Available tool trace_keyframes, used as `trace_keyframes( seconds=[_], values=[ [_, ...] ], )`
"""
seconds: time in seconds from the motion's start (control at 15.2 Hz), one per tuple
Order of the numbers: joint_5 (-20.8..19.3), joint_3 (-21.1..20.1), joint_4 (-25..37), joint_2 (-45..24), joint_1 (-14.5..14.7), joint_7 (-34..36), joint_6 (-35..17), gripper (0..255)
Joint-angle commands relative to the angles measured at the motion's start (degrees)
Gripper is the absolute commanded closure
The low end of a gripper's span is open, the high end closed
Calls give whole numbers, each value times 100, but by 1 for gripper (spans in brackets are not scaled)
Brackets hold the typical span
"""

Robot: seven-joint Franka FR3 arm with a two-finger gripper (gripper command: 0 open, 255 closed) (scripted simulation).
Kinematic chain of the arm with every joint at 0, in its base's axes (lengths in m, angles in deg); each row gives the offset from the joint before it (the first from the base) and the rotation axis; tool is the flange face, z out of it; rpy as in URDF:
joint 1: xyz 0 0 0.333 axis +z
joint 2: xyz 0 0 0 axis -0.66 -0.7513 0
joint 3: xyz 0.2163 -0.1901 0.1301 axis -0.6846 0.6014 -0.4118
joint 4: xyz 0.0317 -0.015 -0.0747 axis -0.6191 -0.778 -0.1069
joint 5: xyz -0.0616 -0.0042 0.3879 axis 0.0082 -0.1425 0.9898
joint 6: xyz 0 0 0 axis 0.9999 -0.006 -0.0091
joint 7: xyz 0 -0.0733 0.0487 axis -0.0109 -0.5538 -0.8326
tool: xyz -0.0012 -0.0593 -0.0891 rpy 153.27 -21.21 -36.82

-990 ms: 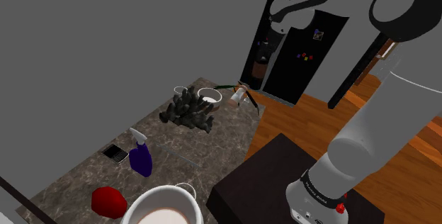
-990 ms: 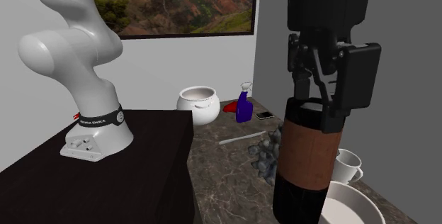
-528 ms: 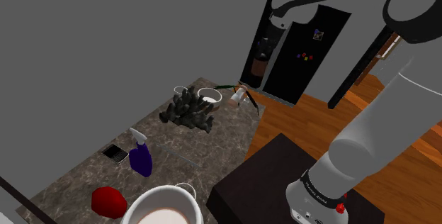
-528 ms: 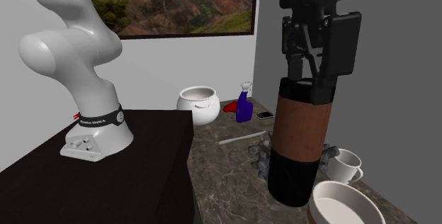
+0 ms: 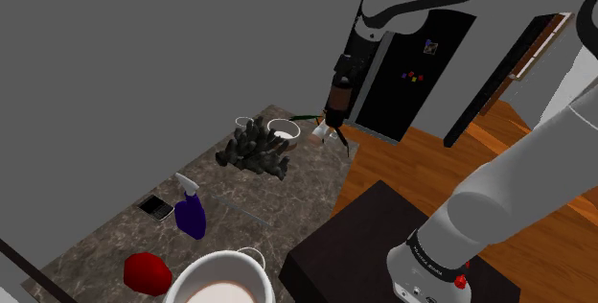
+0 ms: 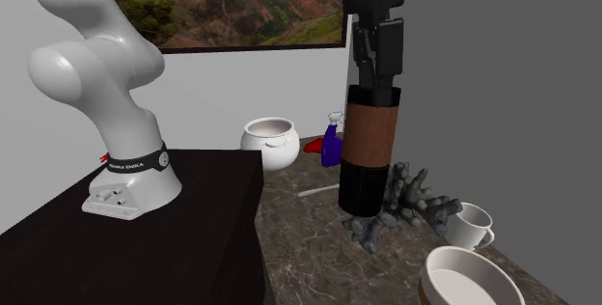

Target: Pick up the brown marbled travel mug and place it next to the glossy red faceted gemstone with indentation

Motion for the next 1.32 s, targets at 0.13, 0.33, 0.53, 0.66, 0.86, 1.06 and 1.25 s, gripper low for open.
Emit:
trace_keyframes(
  seconds=[0.13,0.33,0.53,0.66,0.86,1.06,1.25],
  values=[
    [-82,-355,-436,398,201,609,-64,255],
    [-94,-637,-684,640,349,1046,-75,255],
    [-77,-927,-874,833,508,1482,-75,255],
    [-53,-1126,-968,933,619,1773,-70,255],
    [-3,-1431,-1059,1038,786,2211,-58,255],
    [52,-1742,-1090,1087,956,2651,-42,255],
    [104,-2059,-1061,1079,1121,3096,-23,255]
  ],
)
